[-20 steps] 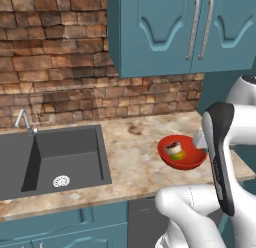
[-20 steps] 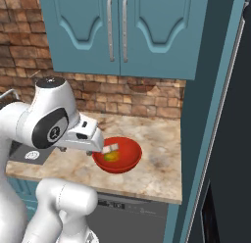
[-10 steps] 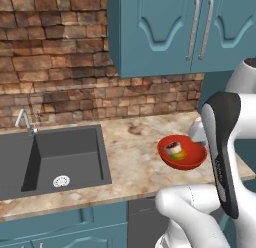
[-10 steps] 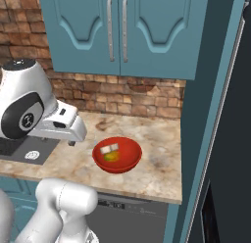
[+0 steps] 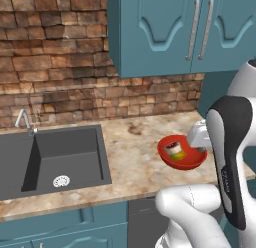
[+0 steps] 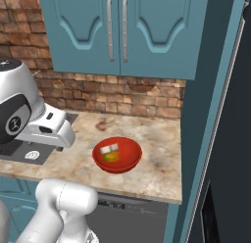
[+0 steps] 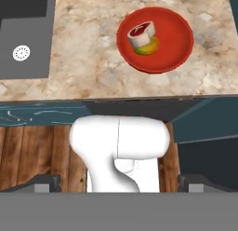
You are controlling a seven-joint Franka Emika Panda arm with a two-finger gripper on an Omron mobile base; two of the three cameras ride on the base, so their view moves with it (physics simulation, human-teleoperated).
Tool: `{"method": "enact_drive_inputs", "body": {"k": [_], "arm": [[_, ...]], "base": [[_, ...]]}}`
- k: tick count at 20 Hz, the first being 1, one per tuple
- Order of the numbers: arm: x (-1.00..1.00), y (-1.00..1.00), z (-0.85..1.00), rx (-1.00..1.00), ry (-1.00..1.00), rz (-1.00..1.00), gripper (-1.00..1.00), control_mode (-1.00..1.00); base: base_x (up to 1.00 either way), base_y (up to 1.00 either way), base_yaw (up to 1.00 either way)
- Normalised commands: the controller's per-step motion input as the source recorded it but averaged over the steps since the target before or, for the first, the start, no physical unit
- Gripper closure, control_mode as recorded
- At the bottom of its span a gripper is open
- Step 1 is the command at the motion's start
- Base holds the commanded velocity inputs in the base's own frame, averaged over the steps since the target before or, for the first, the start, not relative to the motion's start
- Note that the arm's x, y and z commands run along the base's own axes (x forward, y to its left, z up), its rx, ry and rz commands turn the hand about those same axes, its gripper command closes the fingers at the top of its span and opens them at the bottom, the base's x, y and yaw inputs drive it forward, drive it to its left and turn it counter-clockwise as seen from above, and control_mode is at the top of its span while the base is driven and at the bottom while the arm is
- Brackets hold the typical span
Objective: Take the steak, mango, and lime from the freezer and place them in the bowl on the counter.
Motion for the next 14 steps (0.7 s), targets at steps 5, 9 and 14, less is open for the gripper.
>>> {"method": "enact_drive_inputs", "body": {"k": [5, 9, 14], "arm": [[-0.06, 0.01, 0.00, 0.00, 0.00, 0.00, -1.00, 1.00], [0.00, 0.00, 0.00, 0.00, 0.00, 0.00, -1.00, 1.00], [0.00, 0.00, 0.00, 0.00, 0.00, 0.00, -1.00, 1.00]], "base": [[-0.20, 0.11, -0.01], [-0.76, 0.51, -0.23], [-0.65, 0.67, -0.62]]}}
